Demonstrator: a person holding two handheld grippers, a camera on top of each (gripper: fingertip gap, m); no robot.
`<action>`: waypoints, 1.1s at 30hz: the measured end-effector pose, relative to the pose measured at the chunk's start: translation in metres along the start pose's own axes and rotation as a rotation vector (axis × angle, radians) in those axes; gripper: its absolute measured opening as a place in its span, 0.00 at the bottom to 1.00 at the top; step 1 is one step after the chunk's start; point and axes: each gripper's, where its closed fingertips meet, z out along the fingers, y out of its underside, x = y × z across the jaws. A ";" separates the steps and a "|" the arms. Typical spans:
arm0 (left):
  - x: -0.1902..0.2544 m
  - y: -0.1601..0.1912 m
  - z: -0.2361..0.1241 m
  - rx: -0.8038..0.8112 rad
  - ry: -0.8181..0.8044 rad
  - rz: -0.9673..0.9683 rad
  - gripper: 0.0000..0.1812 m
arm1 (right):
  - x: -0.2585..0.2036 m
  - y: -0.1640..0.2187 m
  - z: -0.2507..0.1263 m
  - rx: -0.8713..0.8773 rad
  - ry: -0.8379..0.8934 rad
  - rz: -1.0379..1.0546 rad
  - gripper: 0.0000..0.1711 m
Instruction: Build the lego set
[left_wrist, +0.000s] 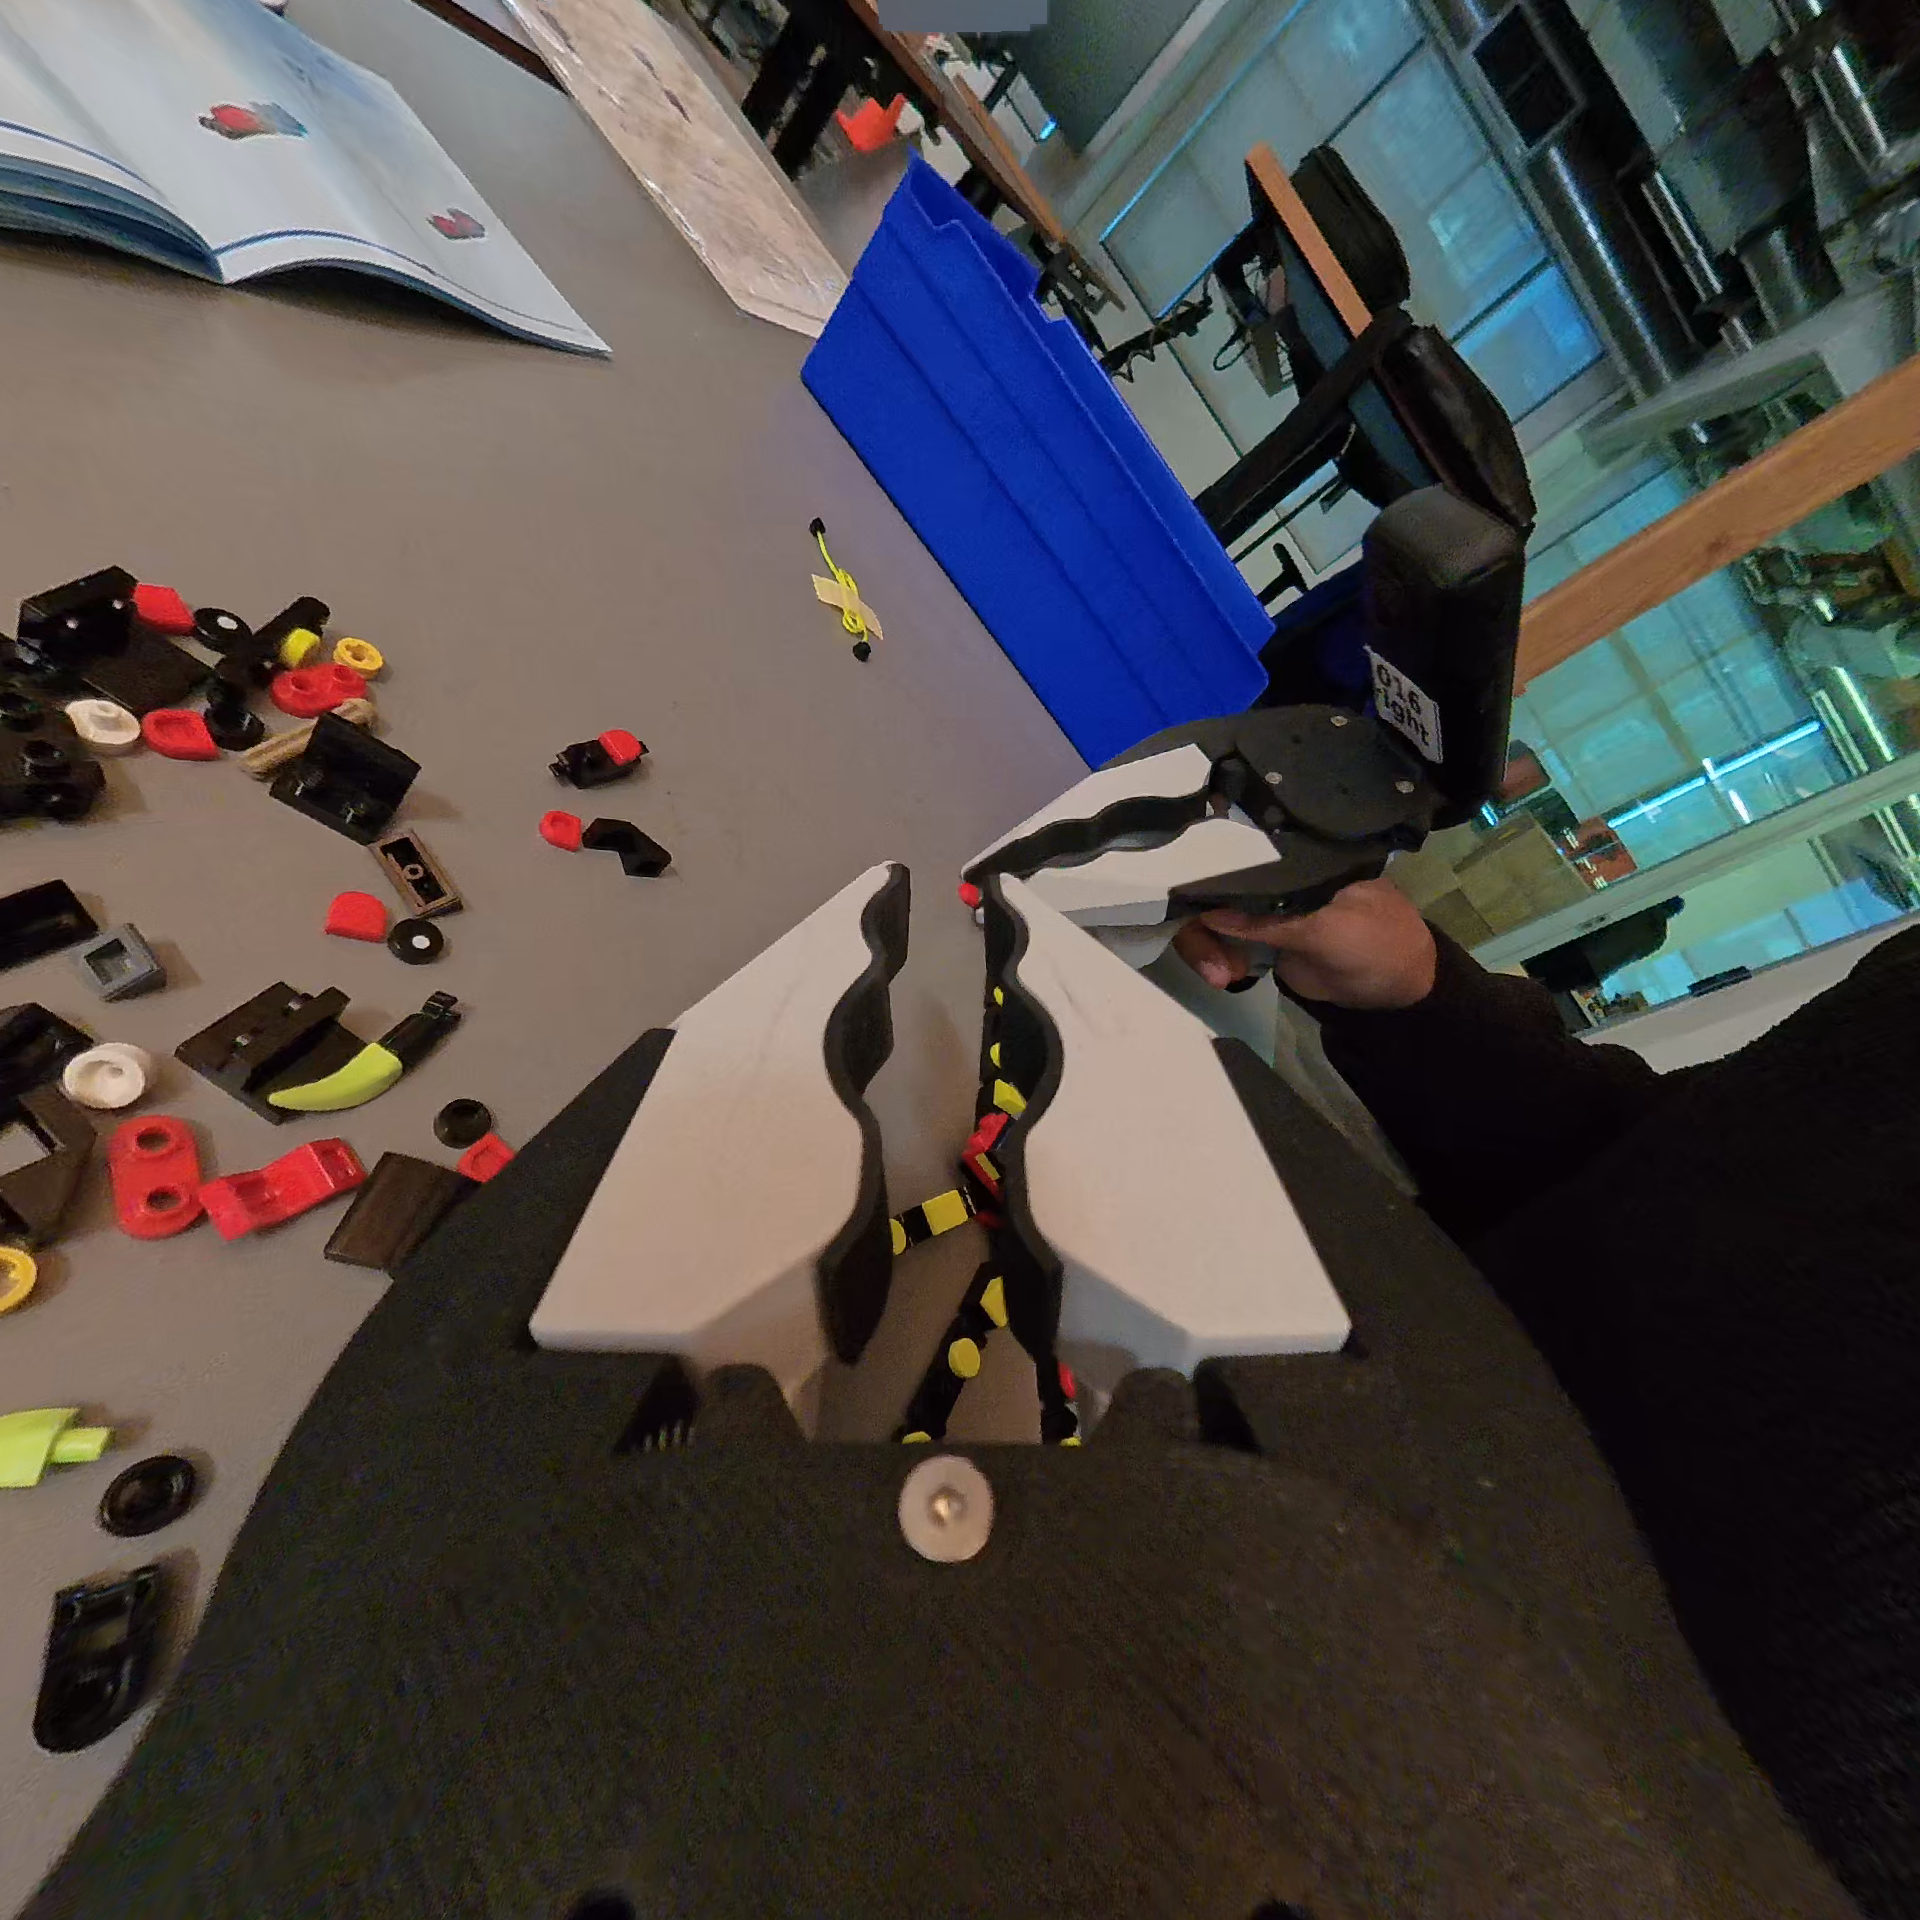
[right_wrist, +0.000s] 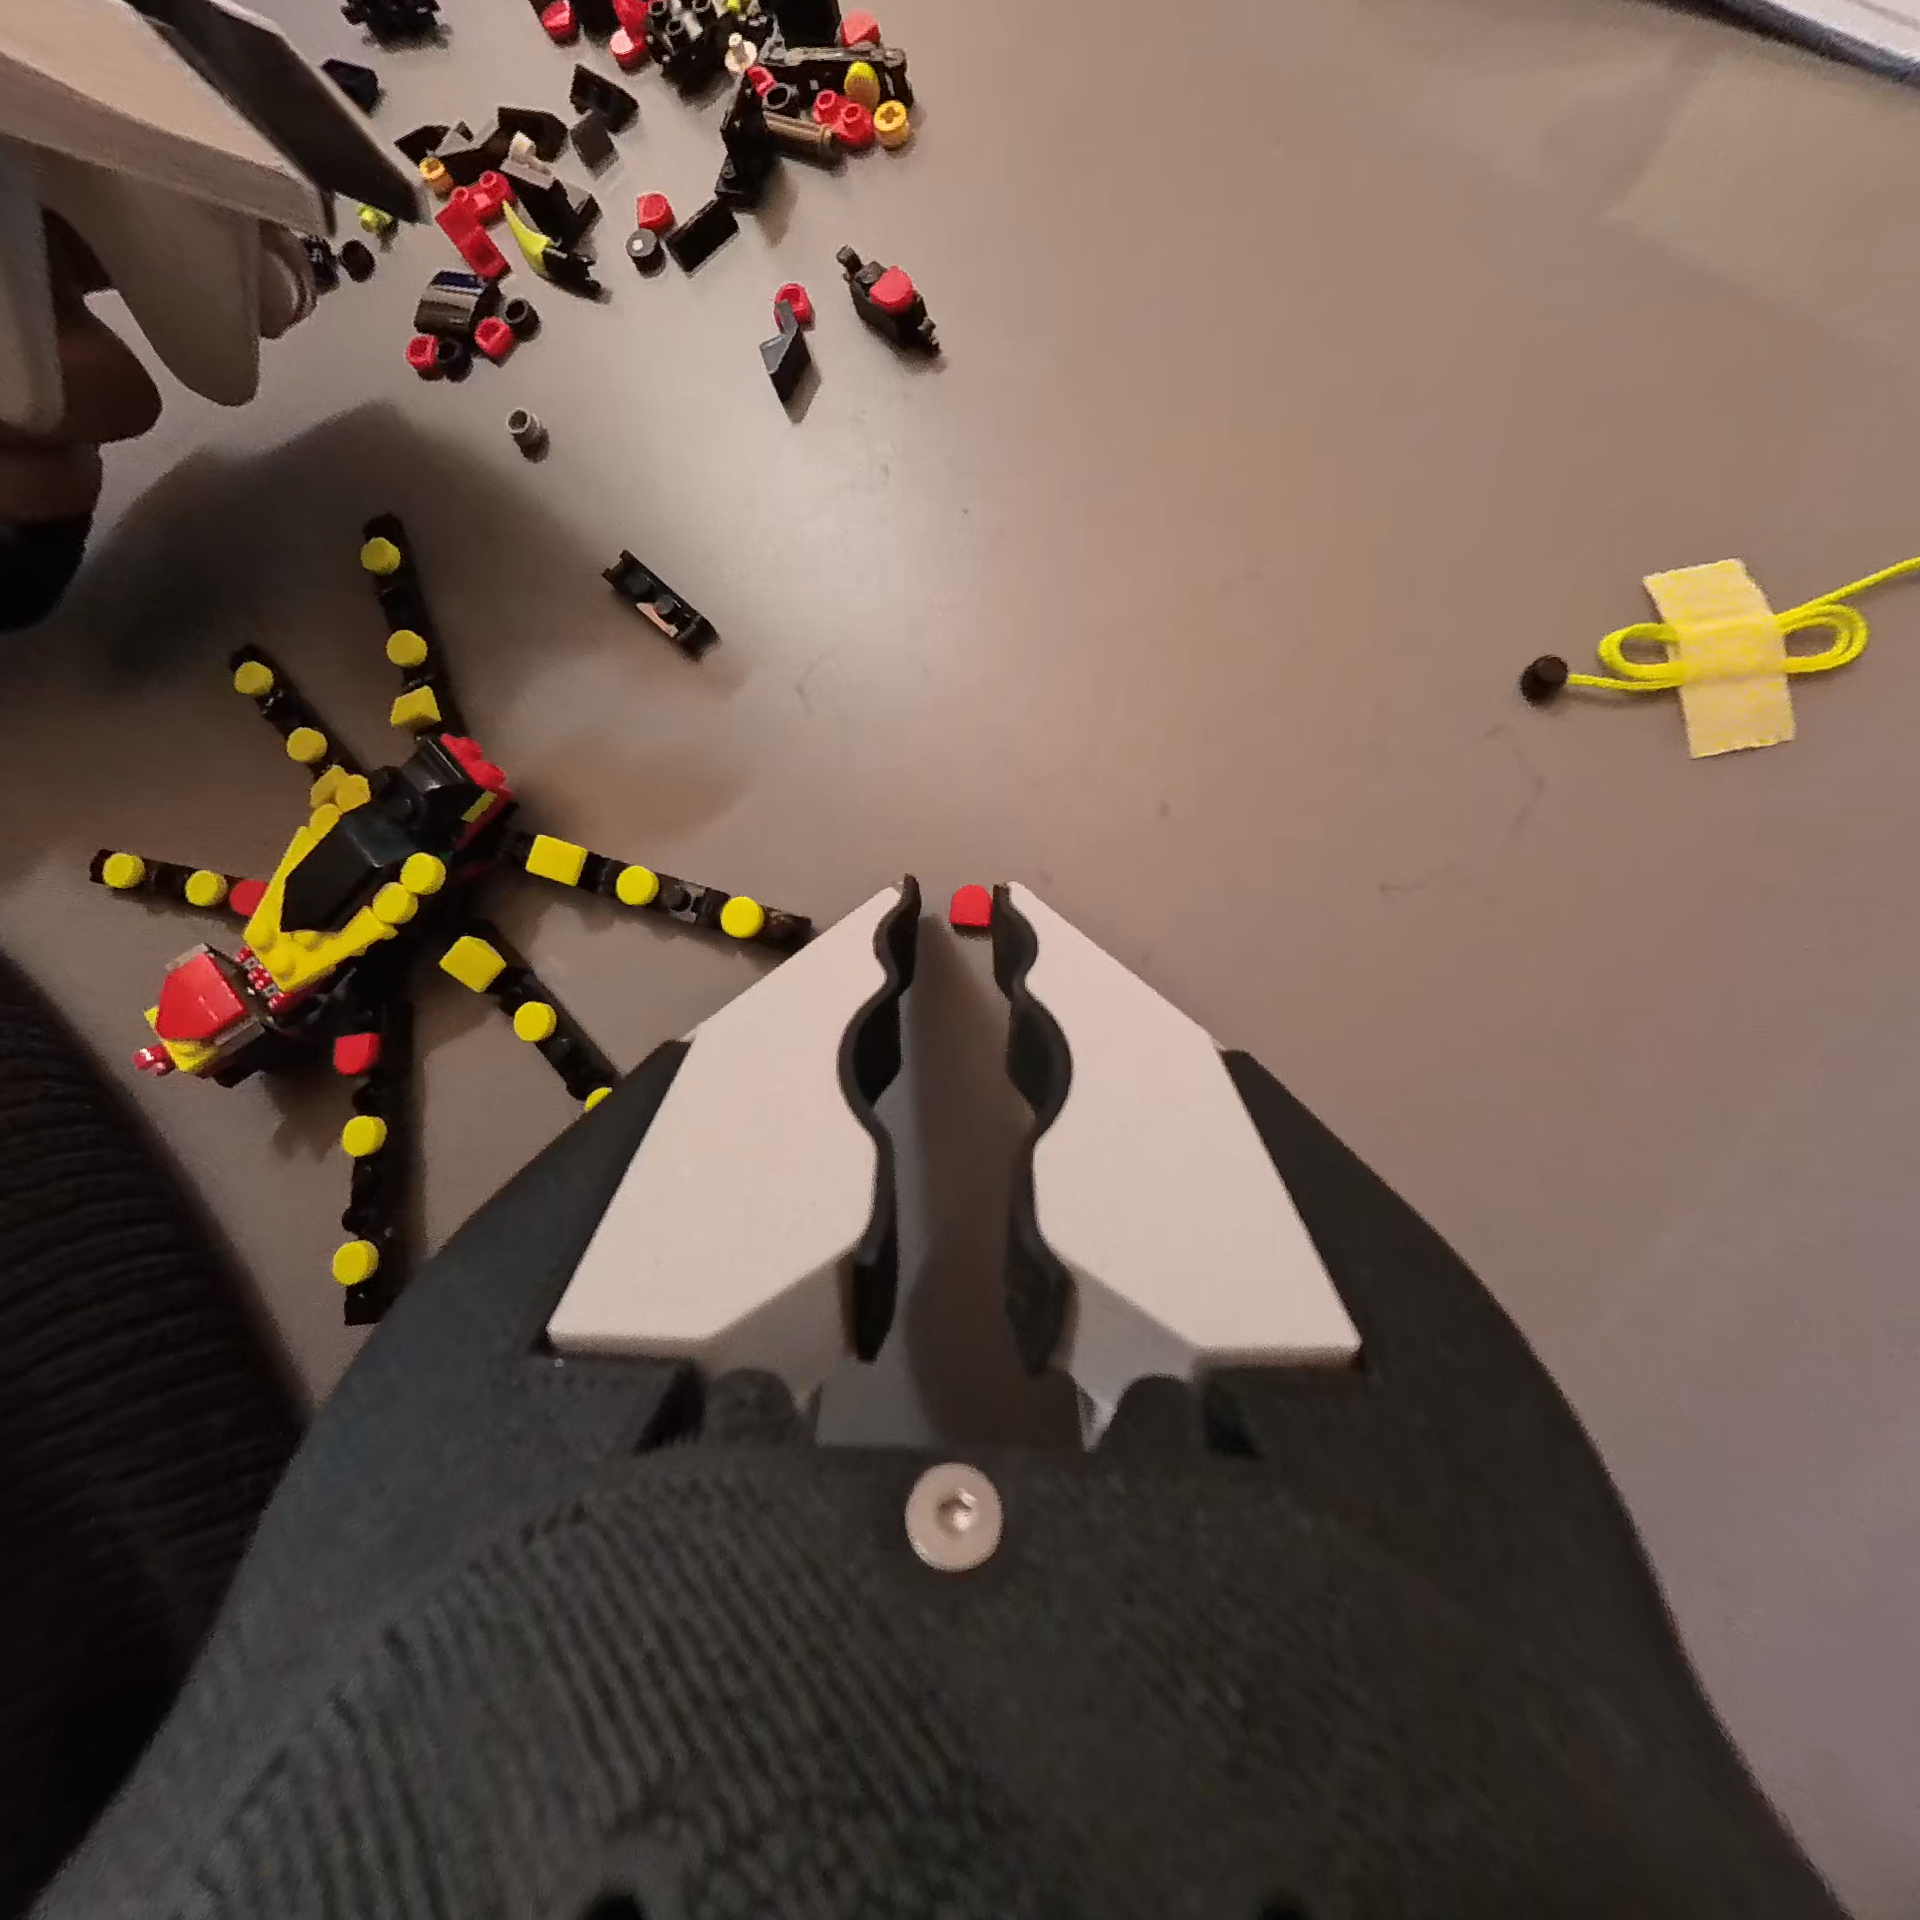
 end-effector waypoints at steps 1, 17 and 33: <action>0.000 0.000 0.000 0.000 0.001 0.000 0.07 | -0.001 -0.001 0.001 0.001 -0.001 -0.005 0.08; 0.004 -0.001 -0.001 0.002 0.020 -0.010 0.07 | -0.006 -0.007 -0.007 0.063 -0.045 -0.240 0.06; 0.009 0.016 0.005 -0.093 -0.094 0.315 0.08 | -0.002 -0.034 -0.021 0.257 -0.142 -0.130 0.04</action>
